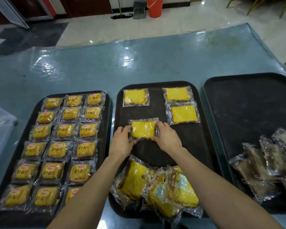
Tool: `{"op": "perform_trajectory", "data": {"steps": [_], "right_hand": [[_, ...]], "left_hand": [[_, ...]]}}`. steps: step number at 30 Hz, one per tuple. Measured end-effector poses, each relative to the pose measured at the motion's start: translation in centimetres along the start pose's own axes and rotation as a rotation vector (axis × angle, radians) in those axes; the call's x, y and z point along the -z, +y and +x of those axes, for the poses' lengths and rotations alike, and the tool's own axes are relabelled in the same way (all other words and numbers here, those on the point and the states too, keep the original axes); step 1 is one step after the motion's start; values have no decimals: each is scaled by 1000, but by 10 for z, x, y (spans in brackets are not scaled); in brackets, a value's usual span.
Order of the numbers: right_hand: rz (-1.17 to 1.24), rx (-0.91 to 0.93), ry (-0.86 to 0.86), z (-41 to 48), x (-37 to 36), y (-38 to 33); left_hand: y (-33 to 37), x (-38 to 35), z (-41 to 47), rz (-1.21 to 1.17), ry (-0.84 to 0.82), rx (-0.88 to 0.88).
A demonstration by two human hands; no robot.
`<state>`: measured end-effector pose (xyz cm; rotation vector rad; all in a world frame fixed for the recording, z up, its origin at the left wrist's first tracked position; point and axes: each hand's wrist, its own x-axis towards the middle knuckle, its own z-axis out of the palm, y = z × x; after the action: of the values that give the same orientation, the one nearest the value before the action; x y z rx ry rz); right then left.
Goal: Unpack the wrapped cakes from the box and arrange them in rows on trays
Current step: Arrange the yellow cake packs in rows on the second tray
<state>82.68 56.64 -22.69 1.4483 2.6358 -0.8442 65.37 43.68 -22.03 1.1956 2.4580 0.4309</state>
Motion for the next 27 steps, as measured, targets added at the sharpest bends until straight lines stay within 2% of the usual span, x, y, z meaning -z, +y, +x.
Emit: {"op": "perform_trajectory", "data": {"steps": [6,11,27], "right_hand": [[1,27,40,14,-8,-11],[13,66,32,36,-9,-26],[137,29,13,51,1,-35]], "left_hand": [[-5,6,16,3,8,48],[-15,15,36,123,74,40],[-19,25,72,74,68,37]]}}
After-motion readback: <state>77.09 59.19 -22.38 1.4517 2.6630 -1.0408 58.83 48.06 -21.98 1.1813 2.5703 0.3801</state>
